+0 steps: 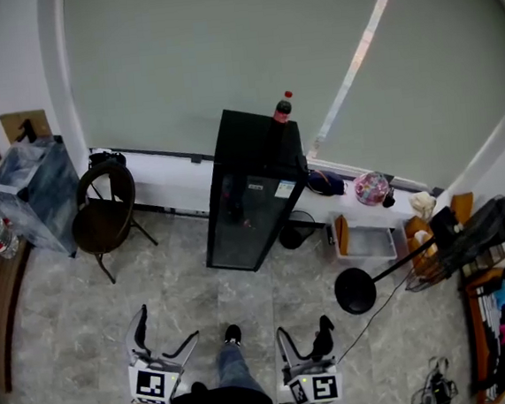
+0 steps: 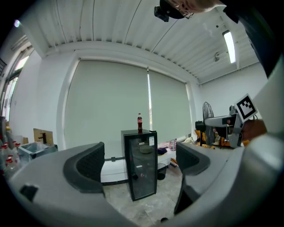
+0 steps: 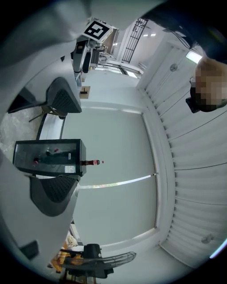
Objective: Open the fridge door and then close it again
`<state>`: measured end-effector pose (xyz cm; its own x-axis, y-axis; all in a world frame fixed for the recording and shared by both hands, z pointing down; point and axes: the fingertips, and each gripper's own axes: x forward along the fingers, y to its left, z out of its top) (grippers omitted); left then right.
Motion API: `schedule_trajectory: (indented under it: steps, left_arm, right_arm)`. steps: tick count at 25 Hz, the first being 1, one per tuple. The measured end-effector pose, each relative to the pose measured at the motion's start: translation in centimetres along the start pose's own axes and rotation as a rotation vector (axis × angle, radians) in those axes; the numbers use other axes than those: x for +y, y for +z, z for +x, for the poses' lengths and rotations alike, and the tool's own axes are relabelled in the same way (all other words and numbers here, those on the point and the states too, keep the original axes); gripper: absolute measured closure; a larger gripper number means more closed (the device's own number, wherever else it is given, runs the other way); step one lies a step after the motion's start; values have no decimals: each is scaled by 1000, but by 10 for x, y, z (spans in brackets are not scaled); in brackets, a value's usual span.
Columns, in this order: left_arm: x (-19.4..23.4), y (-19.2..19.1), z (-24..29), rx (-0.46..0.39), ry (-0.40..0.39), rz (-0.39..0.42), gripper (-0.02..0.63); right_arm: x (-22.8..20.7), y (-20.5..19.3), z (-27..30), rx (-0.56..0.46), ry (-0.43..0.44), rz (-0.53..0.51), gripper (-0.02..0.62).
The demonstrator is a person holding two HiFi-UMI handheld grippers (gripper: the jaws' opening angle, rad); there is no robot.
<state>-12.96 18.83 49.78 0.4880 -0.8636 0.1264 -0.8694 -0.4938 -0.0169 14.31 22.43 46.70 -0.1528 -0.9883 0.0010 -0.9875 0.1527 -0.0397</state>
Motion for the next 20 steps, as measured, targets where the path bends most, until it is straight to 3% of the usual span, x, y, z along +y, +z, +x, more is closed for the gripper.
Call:
schedule_trajectory:
  steps: [16,20]
  left_arm:
    - [33,35,193,10,99,-24,118]
    - [42,34,224,26,130,-34,119]
  right_arm:
    - [-95,19,192,0,136,-38,169]
    - [-112,11,227,69,164,-60,169]
